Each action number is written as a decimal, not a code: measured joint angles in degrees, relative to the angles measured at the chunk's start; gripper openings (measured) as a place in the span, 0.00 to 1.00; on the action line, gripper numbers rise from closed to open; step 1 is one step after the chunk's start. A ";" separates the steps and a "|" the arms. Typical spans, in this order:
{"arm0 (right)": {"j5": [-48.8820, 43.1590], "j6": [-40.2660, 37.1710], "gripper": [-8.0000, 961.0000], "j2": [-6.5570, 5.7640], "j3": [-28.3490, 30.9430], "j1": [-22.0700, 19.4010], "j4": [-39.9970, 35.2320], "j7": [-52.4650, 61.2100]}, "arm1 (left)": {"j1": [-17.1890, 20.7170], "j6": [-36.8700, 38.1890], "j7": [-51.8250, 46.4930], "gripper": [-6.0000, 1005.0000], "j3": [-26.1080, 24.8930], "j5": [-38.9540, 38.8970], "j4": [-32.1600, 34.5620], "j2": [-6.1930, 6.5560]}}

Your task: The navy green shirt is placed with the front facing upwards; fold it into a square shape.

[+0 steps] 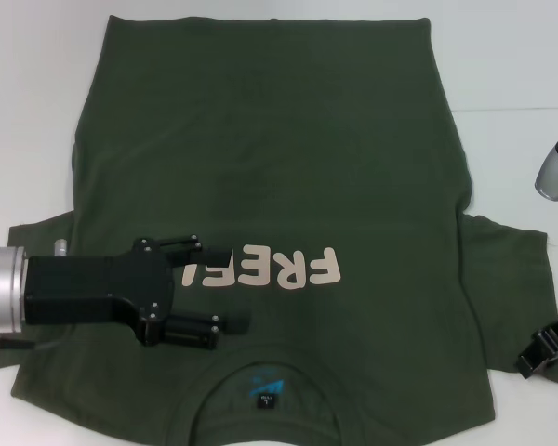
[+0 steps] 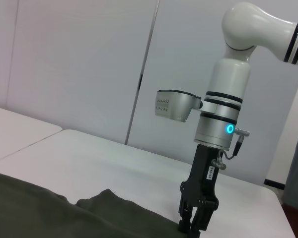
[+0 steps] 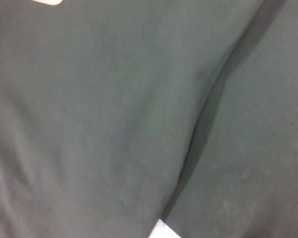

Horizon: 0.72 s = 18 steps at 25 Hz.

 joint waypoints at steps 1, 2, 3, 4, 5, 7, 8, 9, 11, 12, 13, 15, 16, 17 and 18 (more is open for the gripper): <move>0.00 0.00 0.57 -0.01 -0.14 0.00 0.04 0.11 | 0.00 -0.02 0.03 0.93 0.00 -0.01 0.00 0.00; 0.00 0.00 0.53 -0.01 -0.28 0.00 0.14 0.19 | 0.00 -0.05 0.06 0.93 0.00 -0.01 -0.01 0.00; 0.00 0.00 0.48 -0.01 -0.28 0.00 0.14 0.19 | 0.00 -0.08 0.09 0.93 0.00 -0.01 -0.01 0.00; 0.00 0.00 0.43 -0.01 -0.43 0.00 0.26 0.25 | 0.00 -0.08 0.09 0.93 -0.01 -0.01 -0.01 0.00; 0.00 0.00 0.38 -0.01 -0.51 0.00 0.37 0.29 | 0.00 -0.08 0.10 0.93 0.00 -0.01 -0.01 0.00; 0.00 0.00 0.32 -0.01 -0.62 0.00 0.49 0.31 | 0.00 -0.08 0.14 0.93 0.00 -0.01 -0.01 0.00; 0.00 0.00 0.32 -0.01 -0.62 0.02 0.48 0.32 | 0.00 -0.08 0.16 0.93 0.00 -0.01 -0.01 0.00; 0.00 0.00 0.31 -0.01 -0.61 0.06 0.42 0.32 | 0.01 -0.08 0.19 0.93 0.00 -0.01 -0.01 0.00; -0.03 0.01 0.29 -0.19 -0.33 0.16 -0.50 0.32 | 0.04 -0.08 0.19 0.93 0.00 -0.01 -0.01 0.00; -0.03 0.01 0.29 -0.19 -0.33 0.16 -0.50 0.32 | 0.06 -0.08 0.19 0.93 0.00 -0.01 -0.01 0.00; -0.10 0.01 0.28 -0.40 -0.25 0.16 -0.81 0.47 | 0.07 -0.08 0.19 0.93 0.00 -0.01 -0.01 0.00; -0.24 -0.18 0.26 -0.73 -0.21 0.17 -1.21 0.92 | 0.08 -0.08 0.20 0.93 0.00 -0.01 -0.01 0.00; -0.32 -0.30 0.26 -0.88 -0.20 0.18 -1.36 1.12 | 0.09 -0.08 0.20 0.93 0.00 -0.01 -0.01 0.00; -0.37 -0.39 0.25 -0.98 -0.20 0.16 -1.47 1.26 | 0.09 -0.08 0.20 0.93 0.00 -0.01 -0.01 -0.02; -0.41 -0.51 0.29 -1.04 -0.27 0.10 -1.51 1.35 | 0.09 -0.08 0.20 0.93 0.00 -0.01 -0.01 -0.04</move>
